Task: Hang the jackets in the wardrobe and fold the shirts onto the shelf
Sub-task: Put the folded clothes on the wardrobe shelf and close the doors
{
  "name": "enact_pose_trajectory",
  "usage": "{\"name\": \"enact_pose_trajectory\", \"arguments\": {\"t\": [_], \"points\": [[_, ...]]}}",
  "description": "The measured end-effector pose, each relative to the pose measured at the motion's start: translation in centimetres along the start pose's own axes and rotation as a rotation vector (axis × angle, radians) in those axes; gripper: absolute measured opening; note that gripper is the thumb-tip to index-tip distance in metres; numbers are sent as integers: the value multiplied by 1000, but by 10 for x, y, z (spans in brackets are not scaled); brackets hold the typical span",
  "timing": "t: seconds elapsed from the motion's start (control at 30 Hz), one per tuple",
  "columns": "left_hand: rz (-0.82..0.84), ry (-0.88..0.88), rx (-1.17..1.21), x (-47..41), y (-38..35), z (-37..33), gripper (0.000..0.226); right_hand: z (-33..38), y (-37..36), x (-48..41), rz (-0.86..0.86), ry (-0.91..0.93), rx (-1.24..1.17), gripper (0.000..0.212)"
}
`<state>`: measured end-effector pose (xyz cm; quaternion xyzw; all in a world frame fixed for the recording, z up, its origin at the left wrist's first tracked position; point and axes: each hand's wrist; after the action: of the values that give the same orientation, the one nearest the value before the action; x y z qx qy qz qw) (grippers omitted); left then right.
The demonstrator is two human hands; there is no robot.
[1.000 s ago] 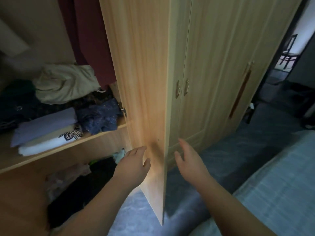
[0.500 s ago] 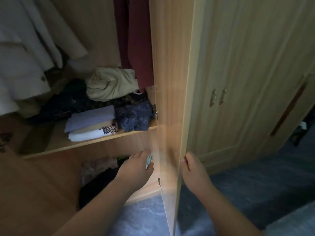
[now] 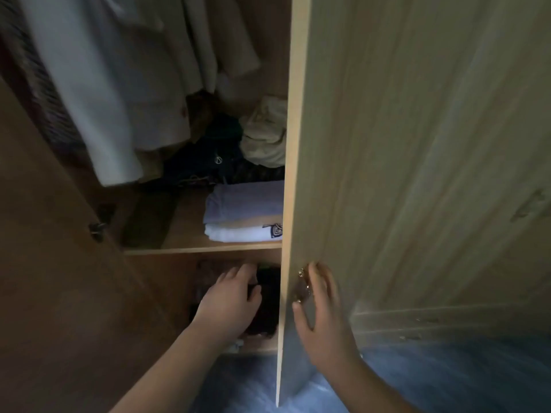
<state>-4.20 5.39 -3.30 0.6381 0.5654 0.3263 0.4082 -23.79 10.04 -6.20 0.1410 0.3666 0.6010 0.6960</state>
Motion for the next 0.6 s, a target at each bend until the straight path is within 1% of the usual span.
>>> {"name": "enact_pose_trajectory", "arguments": {"t": [0.07,0.17,0.27,0.33,0.43,0.6], "points": [[6,19,17,-23,13,30,41,16,-29,-31,35,-23,17,81],[37,33,37,-60,28,66,48,33,-68,-74,25,-38,88,93],[61,14,106,-96,36,85,51,41,-95,-107,63,-99,125,99],[73,-8,138,-114,35,87,54,42,-103,-122,67,-101,149,102],[96,-4,145,-130,28,85,55,36,-103,-141,84,-53,164,112],[111,7,108,-125,24,88,52,17,-100,-154,140,-66,207,110]]}}
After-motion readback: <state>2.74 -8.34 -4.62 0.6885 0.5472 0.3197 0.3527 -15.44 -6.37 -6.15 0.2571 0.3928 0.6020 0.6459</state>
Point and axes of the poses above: each hand's wrist, its own x-axis away from the middle knuckle, its own y-axis out of the back of the hand, z = x × y
